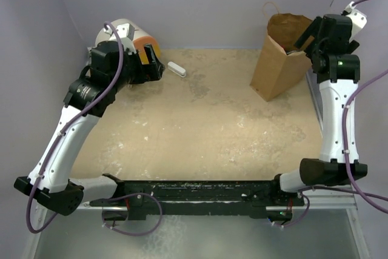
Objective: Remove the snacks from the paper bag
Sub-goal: Move the paper bag to the center of the board.
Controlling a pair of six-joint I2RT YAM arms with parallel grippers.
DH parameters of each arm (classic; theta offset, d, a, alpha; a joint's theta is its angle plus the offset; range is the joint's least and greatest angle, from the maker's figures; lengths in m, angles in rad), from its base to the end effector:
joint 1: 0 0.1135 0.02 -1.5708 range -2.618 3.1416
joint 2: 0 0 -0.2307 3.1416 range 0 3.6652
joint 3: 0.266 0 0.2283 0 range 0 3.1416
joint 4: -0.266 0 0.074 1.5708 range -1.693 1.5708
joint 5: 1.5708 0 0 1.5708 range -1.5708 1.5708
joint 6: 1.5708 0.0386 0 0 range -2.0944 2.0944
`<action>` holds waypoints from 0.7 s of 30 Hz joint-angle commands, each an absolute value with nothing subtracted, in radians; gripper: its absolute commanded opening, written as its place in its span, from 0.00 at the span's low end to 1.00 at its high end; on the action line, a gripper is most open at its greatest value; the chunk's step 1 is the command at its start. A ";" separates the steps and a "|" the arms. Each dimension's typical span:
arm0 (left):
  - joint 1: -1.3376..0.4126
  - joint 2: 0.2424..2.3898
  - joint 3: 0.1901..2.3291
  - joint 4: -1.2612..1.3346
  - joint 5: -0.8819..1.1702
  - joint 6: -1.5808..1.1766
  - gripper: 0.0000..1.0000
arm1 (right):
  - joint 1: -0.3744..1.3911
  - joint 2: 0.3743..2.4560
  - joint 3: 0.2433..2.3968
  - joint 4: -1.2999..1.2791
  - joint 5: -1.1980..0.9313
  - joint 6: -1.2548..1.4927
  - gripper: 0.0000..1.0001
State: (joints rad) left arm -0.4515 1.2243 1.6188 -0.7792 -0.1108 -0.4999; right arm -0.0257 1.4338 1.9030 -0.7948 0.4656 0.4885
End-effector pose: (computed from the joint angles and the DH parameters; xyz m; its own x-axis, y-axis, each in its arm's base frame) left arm 0.2053 -0.0948 0.4284 -0.4600 -0.3064 -0.8334 0.1378 0.9026 -0.4079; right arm 0.2601 -0.0240 0.4605 -0.0720 0.4213 -0.9040 0.5458 0.7753 0.3178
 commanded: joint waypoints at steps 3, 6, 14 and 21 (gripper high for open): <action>-0.445 1.242 1.693 -0.736 -0.098 -0.437 0.99 | -0.083 1.478 1.987 -0.728 0.356 0.560 0.99; -0.445 1.248 1.695 -0.731 -0.101 -0.418 0.99 | -0.094 1.516 2.031 -0.732 0.388 0.565 0.99; -0.444 1.273 1.715 -0.736 -0.106 -0.363 0.99 | -0.171 1.599 2.131 -0.774 0.419 0.550 1.00; -0.443 1.307 1.735 -0.736 -0.105 -0.303 0.99 | -0.234 1.629 2.101 -0.750 0.340 0.579 1.00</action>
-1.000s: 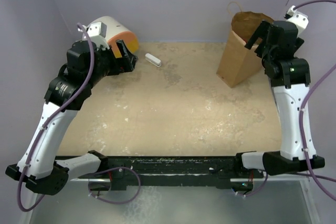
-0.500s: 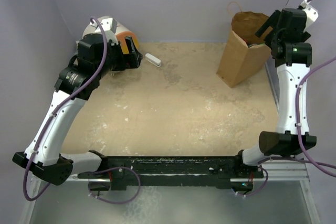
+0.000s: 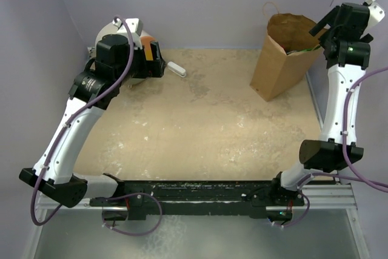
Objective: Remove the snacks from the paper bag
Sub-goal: Move the paper bag to the center of the board.
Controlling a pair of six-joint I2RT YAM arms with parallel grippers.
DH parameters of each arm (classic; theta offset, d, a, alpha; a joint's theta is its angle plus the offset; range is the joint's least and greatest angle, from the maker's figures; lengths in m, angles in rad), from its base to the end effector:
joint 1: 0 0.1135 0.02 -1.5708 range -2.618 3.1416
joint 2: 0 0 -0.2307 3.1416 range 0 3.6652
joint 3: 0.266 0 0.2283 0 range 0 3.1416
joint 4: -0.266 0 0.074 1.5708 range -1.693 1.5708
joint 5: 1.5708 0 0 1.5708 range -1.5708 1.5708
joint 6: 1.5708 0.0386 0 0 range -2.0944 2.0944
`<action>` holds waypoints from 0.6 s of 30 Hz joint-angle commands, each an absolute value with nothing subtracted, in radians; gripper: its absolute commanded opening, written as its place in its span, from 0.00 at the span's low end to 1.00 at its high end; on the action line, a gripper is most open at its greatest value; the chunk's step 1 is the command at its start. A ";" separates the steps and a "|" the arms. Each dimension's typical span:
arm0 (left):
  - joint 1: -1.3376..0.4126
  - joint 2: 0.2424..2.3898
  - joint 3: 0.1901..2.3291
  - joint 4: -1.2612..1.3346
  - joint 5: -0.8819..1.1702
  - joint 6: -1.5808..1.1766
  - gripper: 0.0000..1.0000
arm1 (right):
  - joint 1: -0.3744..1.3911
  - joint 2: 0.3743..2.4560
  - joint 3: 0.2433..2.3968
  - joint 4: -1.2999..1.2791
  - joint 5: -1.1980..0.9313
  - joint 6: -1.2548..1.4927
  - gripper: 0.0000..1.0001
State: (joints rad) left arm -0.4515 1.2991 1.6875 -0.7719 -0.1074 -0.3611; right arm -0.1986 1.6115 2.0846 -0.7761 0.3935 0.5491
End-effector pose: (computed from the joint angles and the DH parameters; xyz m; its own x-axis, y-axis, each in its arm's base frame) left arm 0.2208 -0.1025 0.4327 -0.4366 -0.1787 -0.8817 0.2032 0.9352 -0.2901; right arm 0.2939 -0.0742 0.4651 0.0328 0.4851 -0.8738 0.6141 0.6800 0.4006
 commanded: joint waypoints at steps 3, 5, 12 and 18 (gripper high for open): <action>-0.443 1.320 1.736 -0.735 -0.103 -0.290 0.99 | -0.250 1.663 2.107 -0.747 0.323 0.602 1.00; -0.442 1.326 1.739 -0.733 -0.102 -0.279 0.99 | -0.265 1.692 2.108 -0.758 0.295 0.630 1.00; -0.437 1.331 1.745 -0.730 -0.109 -0.273 0.99 | -0.276 1.742 2.121 -0.705 0.173 0.607 0.79; -0.437 1.332 1.744 -0.724 -0.132 -0.282 0.99 | -0.276 1.743 2.085 -0.687 0.131 0.632 0.22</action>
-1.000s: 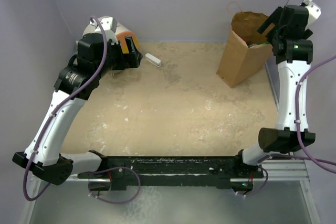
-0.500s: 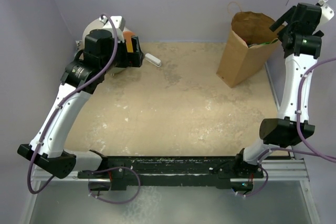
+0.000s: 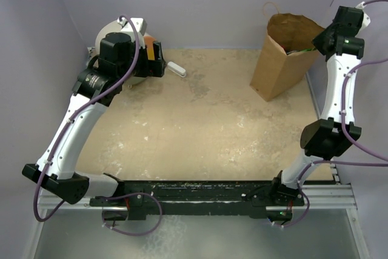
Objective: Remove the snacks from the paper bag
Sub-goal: Move the paper bag to the center of the board.
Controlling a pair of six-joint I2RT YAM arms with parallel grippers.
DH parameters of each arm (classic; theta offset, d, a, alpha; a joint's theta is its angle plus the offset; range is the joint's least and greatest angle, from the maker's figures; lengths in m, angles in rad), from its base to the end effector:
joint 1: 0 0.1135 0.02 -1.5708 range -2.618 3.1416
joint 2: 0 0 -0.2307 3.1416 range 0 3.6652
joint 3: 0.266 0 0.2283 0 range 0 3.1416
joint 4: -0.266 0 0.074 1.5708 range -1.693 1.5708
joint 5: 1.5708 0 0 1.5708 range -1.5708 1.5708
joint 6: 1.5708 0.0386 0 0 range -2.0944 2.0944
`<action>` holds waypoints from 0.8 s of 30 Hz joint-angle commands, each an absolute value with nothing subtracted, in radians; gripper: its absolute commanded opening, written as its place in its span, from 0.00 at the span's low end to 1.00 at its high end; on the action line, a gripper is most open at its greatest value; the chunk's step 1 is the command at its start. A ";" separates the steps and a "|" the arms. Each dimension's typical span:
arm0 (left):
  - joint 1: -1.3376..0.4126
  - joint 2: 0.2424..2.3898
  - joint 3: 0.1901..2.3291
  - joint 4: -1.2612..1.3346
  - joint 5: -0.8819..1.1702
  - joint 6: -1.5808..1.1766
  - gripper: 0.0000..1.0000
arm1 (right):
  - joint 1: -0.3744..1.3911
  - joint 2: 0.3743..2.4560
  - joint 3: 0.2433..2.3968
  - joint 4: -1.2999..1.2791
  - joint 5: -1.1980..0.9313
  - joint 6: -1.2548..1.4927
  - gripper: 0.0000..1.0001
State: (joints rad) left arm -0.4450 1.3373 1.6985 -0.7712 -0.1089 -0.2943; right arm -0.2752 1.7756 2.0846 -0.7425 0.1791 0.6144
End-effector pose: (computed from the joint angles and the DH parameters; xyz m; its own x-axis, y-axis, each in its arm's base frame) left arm 0.2315 -0.1058 0.4271 -0.4423 -0.1085 -0.8903 0.2191 0.9495 -0.2246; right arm 0.3447 -0.1045 0.4165 -0.0865 0.6138 -0.7847 0.5787 0.6721 0.4620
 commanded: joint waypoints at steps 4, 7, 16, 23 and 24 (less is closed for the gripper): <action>-0.437 1.325 1.748 -0.720 -0.140 -0.287 0.99 | -0.276 1.727 2.074 -0.678 0.095 0.620 0.00; -0.436 1.318 1.743 -0.715 -0.139 -0.302 0.99 | -0.276 1.716 2.062 -0.676 0.036 0.594 0.00; -0.436 1.300 1.728 -0.709 -0.108 -0.363 0.99 | -0.271 1.682 2.037 -0.691 -0.248 0.572 0.00; -0.435 1.282 1.712 -0.710 -0.060 -0.441 0.99 | -0.222 1.628 1.993 -0.708 -0.355 0.542 0.00; -0.436 1.279 1.707 -0.712 -0.053 -0.452 0.99 | -0.204 1.617 1.983 -0.708 -0.358 0.541 0.00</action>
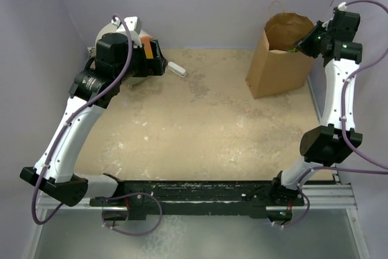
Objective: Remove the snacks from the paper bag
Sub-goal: Move the paper bag to the center of the board.
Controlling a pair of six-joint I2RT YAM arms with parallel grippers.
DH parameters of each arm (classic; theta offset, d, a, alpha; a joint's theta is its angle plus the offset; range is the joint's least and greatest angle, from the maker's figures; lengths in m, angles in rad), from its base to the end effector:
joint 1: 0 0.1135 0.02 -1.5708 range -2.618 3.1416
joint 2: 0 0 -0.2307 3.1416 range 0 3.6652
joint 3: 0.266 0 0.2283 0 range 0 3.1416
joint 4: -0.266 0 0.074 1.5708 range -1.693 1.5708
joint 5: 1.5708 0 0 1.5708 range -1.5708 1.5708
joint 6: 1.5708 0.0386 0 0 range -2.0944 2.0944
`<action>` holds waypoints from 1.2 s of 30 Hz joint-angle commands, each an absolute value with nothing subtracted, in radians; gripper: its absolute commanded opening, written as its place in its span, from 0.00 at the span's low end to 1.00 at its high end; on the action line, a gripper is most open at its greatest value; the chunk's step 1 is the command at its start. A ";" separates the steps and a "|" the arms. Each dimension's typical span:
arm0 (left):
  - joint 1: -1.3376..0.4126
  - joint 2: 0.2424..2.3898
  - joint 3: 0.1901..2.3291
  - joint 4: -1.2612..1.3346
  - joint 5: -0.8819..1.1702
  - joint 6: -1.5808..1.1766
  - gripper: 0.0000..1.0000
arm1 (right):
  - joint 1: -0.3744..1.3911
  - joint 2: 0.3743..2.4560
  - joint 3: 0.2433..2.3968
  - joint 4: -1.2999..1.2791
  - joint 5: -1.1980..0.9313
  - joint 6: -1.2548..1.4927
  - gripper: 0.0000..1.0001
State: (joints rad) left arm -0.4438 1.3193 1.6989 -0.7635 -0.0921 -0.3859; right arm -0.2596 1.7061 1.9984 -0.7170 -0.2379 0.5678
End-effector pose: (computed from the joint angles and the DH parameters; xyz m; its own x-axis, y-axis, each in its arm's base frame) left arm 0.2266 -0.1038 0.4322 -0.4453 -0.2033 -0.8720 0.1975 0.9276 -0.3171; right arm 0.3371 -0.0801 0.4171 -0.3132 0.6239 -0.7160 0.2495 0.7815 0.5719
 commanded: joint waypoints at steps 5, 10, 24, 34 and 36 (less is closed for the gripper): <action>-0.436 1.265 1.699 -0.744 -0.018 -0.514 0.99 | -0.084 1.563 1.923 -0.708 -0.373 0.545 0.00; -0.436 1.230 1.680 -0.780 0.009 -0.587 0.99 | 0.063 1.510 1.836 -0.681 -0.398 0.568 0.00; -0.437 1.257 1.825 -0.860 0.164 -0.838 0.99 | 0.461 1.413 1.698 -0.631 -0.423 0.639 0.00; -0.437 1.285 2.056 -0.933 0.014 -1.030 0.99 | 0.760 1.447 1.726 -0.625 -0.387 0.638 0.00; -0.437 1.288 2.092 -0.928 -0.005 -1.069 0.99 | 0.789 1.456 1.738 -0.613 -0.374 0.654 0.00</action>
